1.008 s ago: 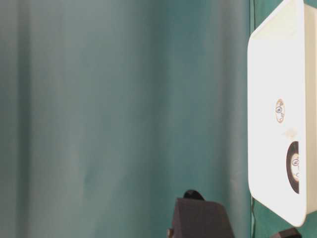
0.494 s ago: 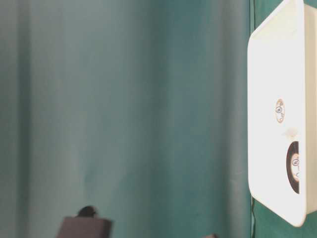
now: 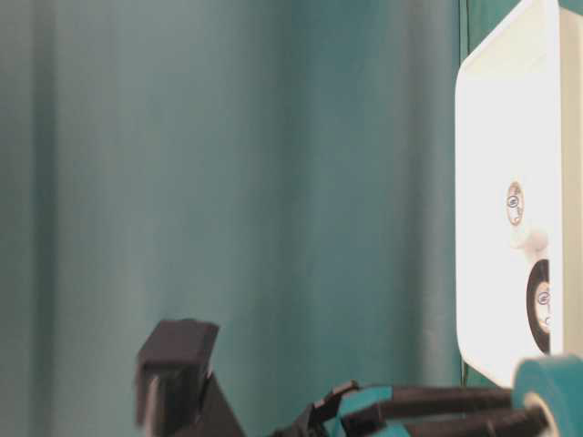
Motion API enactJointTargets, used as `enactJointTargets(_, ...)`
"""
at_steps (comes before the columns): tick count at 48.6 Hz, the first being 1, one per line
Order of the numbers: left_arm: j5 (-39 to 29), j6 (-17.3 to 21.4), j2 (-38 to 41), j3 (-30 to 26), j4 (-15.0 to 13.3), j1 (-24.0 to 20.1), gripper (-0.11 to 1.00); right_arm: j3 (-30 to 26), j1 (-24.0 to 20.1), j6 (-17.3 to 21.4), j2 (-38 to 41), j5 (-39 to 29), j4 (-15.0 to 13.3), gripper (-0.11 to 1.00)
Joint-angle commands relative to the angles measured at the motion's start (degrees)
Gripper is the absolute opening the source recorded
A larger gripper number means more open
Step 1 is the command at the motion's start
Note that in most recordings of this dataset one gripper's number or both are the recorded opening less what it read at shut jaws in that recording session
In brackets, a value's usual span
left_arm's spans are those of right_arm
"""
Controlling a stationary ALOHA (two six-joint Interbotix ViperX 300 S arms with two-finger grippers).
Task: Put the tape into the white case with the left arm.
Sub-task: 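Lift the teal tape with the left gripper and lower it into the case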
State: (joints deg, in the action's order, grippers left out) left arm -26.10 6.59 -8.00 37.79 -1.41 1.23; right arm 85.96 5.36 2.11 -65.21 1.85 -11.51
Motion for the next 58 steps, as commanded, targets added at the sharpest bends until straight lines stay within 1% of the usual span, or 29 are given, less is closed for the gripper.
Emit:
enactJointTargets(1, 0.3, 0.2, -0.6, -0.8, 0.1, -3.2, 0.22, -0.6, 0.1, 0.1, 0.4, 0.5, -0.1, -0.09)
enactJointTargets(9, 0.6, 0.3, -0.6, -1.1, 0.2, -9.8, 0.22, -0.6, 0.1, 0.1, 0.4, 0.5, -0.1, -0.09)
enactJointTargets(13, 1.9, 0.4, -0.5, -1.1, 0.2, -13.1, 0.22, -0.6, 0.1, 0.1, 0.4, 0.4, -0.1, -0.09)
enactJointTargets(19, 4.4, 0.4, -0.4, -1.3, 0.2, -16.5, 0.22, -0.5, 0.1, 0.1, 0.4, 0.4, -0.1, -0.09)
enactJointTargets(25, 5.0, 1.1, 0.8, -2.1, 0.2, -19.7, 0.22, -0.6, 0.2, 0.1, 0.4, 0.4, -0.1, -0.09)
enactJointTargets(32, 5.0, 3.4, 4.8, -4.5, 0.2, -22.5, 0.22, -0.6, 0.1, 0.1, 0.4, 0.5, -0.1, -0.09)
enactJointTargets(38, 5.3, 5.0, 8.0, -6.9, 0.2, -24.1, 0.22, -0.6, 0.1, 0.1, 0.4, 0.4, -0.1, -0.09)
enactJointTargets(52, 5.9, 5.4, 12.6, -11.2, 0.2, -28.4, 0.22, -0.5, 0.1, 0.1, 0.4, 0.4, -0.1, -0.09)
enactJointTargets(58, 5.9, 5.4, 13.5, -11.7, 0.2, -29.7, 0.22, -0.5, 0.1, 0.1, 0.4, 0.4, -0.1, -0.09)
